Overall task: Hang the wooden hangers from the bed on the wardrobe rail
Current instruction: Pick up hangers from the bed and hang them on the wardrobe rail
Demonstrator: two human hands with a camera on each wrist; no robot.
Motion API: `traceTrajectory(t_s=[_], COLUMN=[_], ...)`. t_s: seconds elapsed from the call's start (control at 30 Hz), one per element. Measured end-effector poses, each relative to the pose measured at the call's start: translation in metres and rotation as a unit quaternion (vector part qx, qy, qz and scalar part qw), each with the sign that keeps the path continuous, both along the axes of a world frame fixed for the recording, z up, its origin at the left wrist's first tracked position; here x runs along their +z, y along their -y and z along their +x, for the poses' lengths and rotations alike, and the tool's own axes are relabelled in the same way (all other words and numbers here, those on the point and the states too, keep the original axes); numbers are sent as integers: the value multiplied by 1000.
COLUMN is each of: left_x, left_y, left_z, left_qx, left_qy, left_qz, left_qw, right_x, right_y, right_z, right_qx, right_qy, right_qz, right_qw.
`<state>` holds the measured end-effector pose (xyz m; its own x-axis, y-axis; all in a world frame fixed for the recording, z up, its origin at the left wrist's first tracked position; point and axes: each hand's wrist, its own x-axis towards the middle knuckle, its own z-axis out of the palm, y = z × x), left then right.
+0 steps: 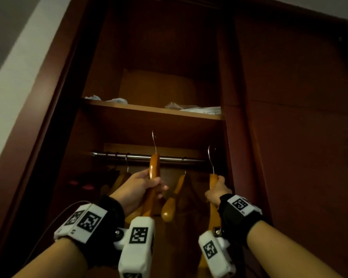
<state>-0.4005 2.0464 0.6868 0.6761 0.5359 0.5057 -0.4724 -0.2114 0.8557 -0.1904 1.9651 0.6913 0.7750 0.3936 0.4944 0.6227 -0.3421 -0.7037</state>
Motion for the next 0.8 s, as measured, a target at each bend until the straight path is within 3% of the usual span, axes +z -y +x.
traceTrajectory(t_s=[0.07,0.2,0.37,0.6,0.8], left_x=[7,23,45,70,74], left_y=[-17,-48,-71,-116,-148], left_z=[10,40,89,141,173], left_qx=[2,8,20,44,58], left_qy=[-13,-38,-82,-105,-131], left_qz=[12,27,45,87,103], left_qw=[1000,999,995,990,984], right_x=[6,18,34,65,72], right_y=[-16,-54,-89,-112,-144], right_z=[9,30,72,135,157], right_qx=[-13,-23,-27,-38,-65], right_qy=[33,-39,-6,-27,-20], right_qz=[-14,16,2,30,23], right_qw=[999,999,1000,998,997])
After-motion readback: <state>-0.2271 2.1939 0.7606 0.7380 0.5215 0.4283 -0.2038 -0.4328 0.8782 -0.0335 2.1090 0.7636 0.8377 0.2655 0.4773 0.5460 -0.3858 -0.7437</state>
